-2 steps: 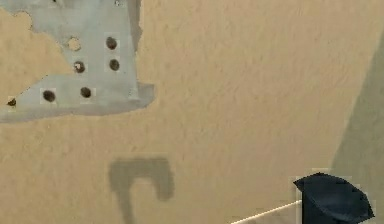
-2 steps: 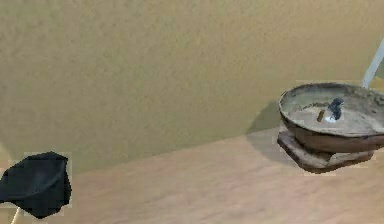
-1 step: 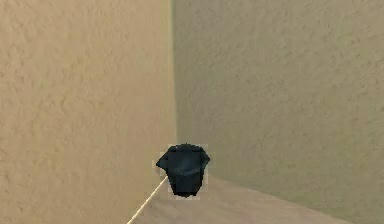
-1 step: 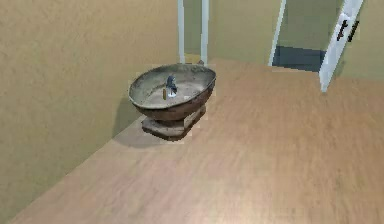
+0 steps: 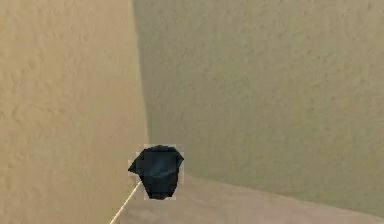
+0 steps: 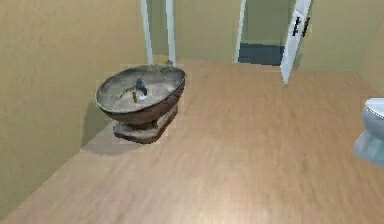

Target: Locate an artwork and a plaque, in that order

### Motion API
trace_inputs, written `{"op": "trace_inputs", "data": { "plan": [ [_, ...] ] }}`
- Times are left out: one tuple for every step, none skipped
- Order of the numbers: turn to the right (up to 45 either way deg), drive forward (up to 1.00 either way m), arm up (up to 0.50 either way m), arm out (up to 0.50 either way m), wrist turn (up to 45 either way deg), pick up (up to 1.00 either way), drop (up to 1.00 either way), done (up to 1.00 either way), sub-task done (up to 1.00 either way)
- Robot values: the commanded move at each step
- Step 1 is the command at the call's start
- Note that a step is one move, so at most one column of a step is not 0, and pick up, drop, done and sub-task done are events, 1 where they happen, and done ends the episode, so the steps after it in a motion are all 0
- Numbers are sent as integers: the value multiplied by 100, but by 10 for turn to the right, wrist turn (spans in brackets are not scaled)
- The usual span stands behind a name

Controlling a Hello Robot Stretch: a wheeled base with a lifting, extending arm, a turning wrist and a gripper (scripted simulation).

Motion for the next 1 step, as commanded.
{"op": "trace_inputs", "data": {
  "plan": [
    [0,40,0,0,0,0,0,0,0]
  ]
}}
